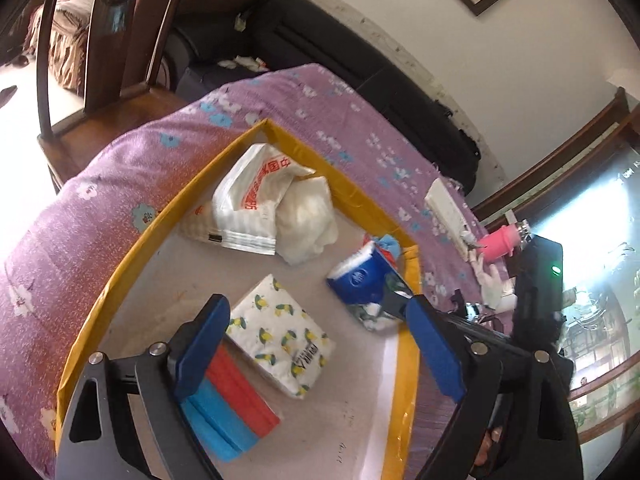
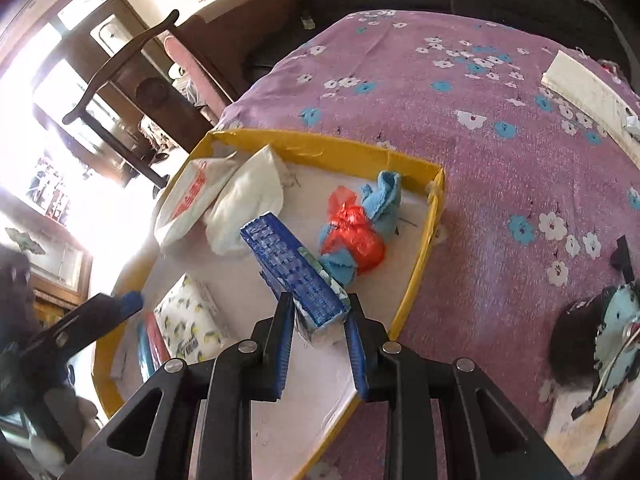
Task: Organize soft objects
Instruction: 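Release the tissue pack in the tray with left while right drops the blue packet, then withdraw both open grippers from the tray toward the table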
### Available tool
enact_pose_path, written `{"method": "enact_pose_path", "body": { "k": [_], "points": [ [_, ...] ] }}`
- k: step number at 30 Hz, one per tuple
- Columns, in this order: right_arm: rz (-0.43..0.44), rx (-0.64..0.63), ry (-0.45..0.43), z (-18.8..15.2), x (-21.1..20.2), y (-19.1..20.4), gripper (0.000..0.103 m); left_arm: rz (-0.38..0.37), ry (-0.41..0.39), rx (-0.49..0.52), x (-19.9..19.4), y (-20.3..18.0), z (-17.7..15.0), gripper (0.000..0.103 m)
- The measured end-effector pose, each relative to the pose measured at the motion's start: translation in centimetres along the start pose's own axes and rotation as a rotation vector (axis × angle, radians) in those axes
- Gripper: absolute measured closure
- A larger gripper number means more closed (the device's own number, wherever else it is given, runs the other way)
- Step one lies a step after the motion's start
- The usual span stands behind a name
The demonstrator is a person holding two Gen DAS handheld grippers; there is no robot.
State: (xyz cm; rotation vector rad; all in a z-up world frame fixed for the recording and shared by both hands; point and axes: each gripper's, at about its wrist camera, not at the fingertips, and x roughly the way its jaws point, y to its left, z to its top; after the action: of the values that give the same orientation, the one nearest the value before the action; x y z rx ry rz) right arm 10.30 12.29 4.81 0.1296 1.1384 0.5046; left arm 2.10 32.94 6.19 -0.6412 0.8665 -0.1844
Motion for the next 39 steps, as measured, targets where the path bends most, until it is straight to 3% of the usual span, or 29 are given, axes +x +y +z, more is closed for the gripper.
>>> {"method": "enact_pose_path", "body": {
  "k": [4, 8, 9, 11, 15, 21, 26, 31, 35, 39],
  "points": [
    [-0.019, -0.035, -0.005, 0.0, 0.3, 0.8, 0.071, -0.014, -0.011, 0.001, -1.3, -0.1, -0.9, 0.014],
    [0.043, -0.034, -0.028, -0.5, -0.6, 1.1, 0.039, -0.011, -0.022, -0.010, -2.5, 0.0, -1.5, 0.014],
    [0.032, -0.032, -0.048, -0.5, -1.2, 1.1, 0.026, -0.008, -0.030, -0.019, -3.0, 0.1, -1.7, 0.014],
    [0.030, -0.028, -0.100, -0.9, -3.0, 1.0, 0.021, -0.003, -0.045, -0.030, -3.9, 0.3, -2.0, 0.014],
    [0.017, -0.013, -0.158, -2.5, -6.5, -0.1, 0.020, 0.008, -0.077, -0.045, -5.7, 0.5, -2.9, 0.012],
    [-0.023, 0.033, -0.246, -7.1, -12.6, -4.3, 0.020, 0.004, -0.056, -0.015, -6.2, -1.3, -5.3, 0.012],
    [-0.106, 0.108, -0.310, -12.0, -18.0, -10.0, 0.018, -0.014, -0.001, 0.082, -5.0, -5.2, -8.0, 0.012],
    [-0.210, 0.233, -0.373, -17.4, -23.0, -16.9, 0.014, -0.016, 0.089, 0.246, -2.2, -10.4, -11.5, 0.012],
    [-0.243, 0.350, -0.374, -20.9, -24.5, -21.6, 0.014, -0.024, 0.180, 0.325, 0.8, -13.3, -14.6, 0.012],
    [-0.256, 0.386, -0.359, -23.3, -24.6, -24.0, 0.014, -0.018, 0.253, 0.418, 2.9, -16.0, -17.6, 0.012]
  ]
}}
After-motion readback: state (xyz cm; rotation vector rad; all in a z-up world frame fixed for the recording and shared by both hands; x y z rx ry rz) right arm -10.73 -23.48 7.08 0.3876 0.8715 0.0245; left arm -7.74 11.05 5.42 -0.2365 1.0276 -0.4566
